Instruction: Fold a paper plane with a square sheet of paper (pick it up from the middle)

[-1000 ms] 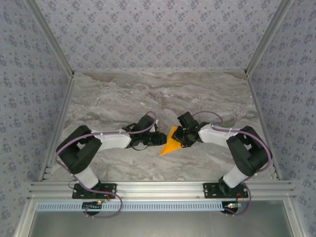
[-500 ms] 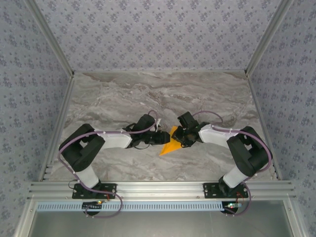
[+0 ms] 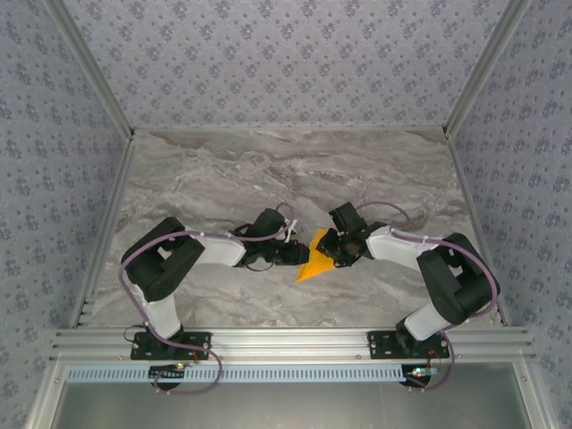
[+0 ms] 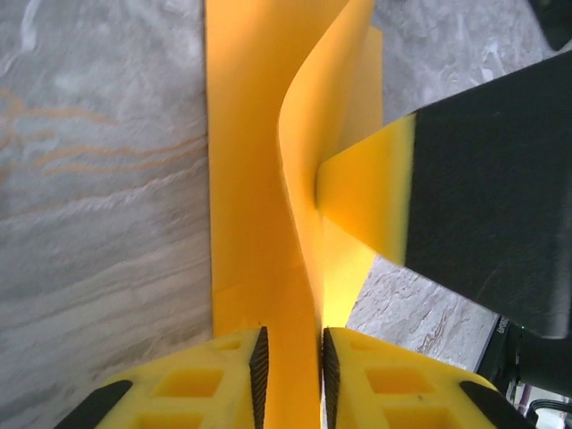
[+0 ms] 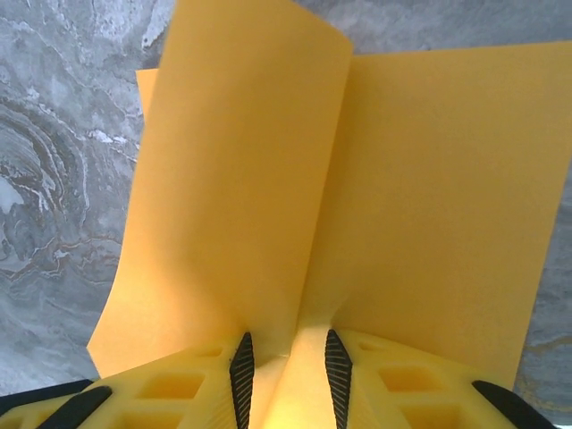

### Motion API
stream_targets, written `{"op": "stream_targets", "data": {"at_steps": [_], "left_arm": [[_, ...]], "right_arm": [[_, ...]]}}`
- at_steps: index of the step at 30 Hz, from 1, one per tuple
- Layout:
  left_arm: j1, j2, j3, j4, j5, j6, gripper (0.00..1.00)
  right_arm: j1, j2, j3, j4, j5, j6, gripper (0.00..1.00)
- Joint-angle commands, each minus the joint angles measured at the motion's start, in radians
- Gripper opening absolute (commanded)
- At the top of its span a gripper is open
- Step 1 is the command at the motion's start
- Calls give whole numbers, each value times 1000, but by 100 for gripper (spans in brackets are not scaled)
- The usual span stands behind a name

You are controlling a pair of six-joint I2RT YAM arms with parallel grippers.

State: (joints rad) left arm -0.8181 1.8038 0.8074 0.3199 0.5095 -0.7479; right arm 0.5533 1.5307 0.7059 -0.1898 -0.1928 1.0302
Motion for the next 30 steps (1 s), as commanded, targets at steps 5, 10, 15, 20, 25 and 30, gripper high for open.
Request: {"op": "stream_targets", "data": {"at_steps": [5,10,15,20,25,30], "left_arm": [[4,12,37,34,-5,67,14],[0,11,44,34,-17,86,6],[-7,6,50,35,-22,89,4],[-7,8,51,43,-11,88,5],[-12,6,40,95,43,87,12],[-16,6,32,162,99,92,24]], "right_arm": [[-42,-60,-43,-37,-55,-62,32],[-65,-120,-54,-80,-43,-92,33],[-83,-166,-72,-129,-7,-105,33],[-95,-154,-80,-135,7,-102,30],[-95,-133,-82,-46,-55,-117,32],[-95,-129,-83,1,-100,-131,36]]}}
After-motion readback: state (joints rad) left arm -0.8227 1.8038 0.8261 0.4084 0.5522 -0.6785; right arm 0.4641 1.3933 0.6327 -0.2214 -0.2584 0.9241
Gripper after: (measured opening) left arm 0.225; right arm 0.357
